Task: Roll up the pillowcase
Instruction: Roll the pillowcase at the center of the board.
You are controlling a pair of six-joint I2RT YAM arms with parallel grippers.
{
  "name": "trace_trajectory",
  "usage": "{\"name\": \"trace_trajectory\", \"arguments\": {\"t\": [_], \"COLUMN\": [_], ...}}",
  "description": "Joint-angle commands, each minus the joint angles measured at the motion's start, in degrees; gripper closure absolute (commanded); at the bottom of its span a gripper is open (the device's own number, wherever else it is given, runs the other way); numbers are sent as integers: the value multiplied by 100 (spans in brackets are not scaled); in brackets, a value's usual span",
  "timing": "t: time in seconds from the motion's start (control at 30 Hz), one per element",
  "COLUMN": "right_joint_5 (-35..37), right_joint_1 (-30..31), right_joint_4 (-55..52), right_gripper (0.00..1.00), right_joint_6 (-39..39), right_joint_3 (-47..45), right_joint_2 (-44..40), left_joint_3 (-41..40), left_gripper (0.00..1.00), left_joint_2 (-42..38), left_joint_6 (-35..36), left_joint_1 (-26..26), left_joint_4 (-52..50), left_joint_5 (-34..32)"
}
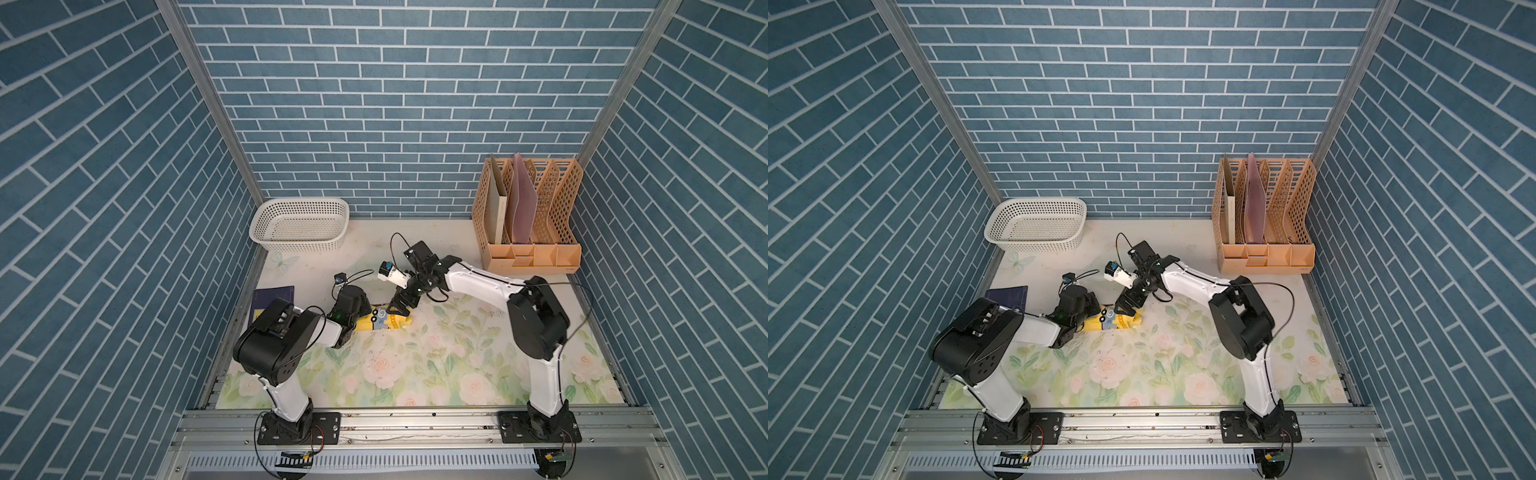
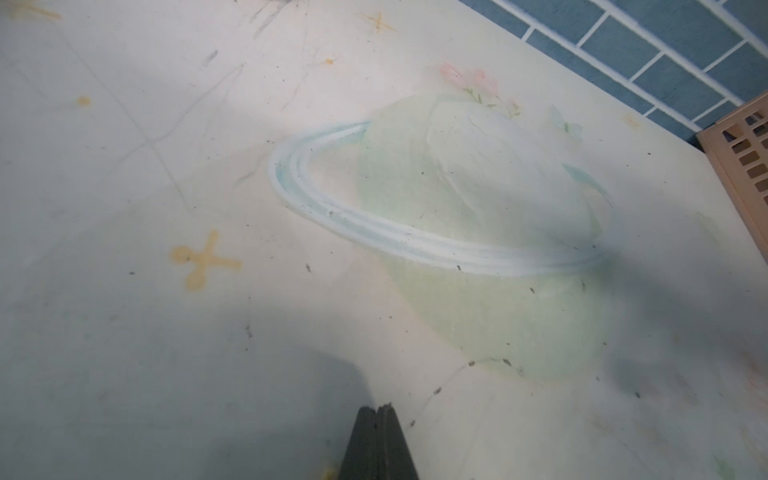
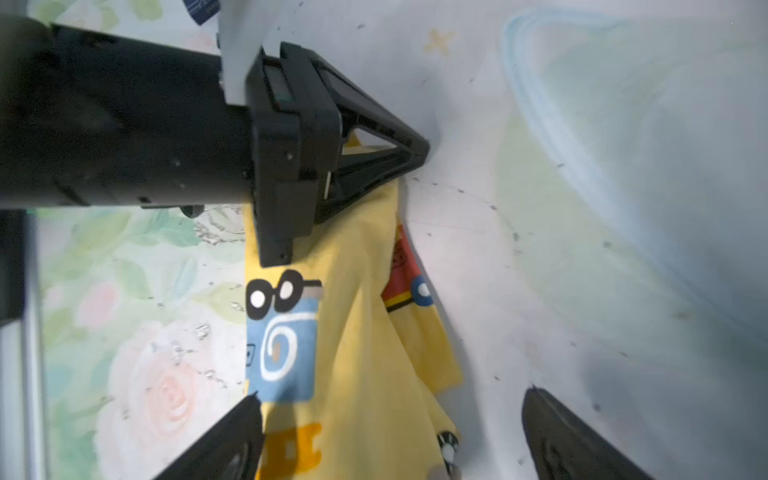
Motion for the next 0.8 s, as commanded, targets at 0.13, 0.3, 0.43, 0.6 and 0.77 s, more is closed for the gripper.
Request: {"name": "trace_trajectory", "arguments": {"t": [0.13,0.3,0.43,0.6,0.77], "right_joint_5": [-263,-1008,-1067,-898,-816], "right_joint_1": [300,354,332,164,-13], "right_joint_4": [2234,2267,2148,2088,2035], "right_gripper": [55,100,100,100,100], "right_joint_6": [-240,-95,-33,32,104], "right_joint_3": [-1496,-1176,-889,-664,-409], "right_joint_2": [-874,-361,101,579,982], "left_joint_3": [243,332,333,278,256], "left_gripper": [100,100,100,100,100], "left_joint_2": [204,309,299,76,-655], "left_joint_6": [146,151,149,179,202], "left_joint_1": [134,158,175,243,252], "left_joint_4": [-150,-200,-238,-308,-699], "left_joint_5": [-59,-44,-99,-147,-195]}}
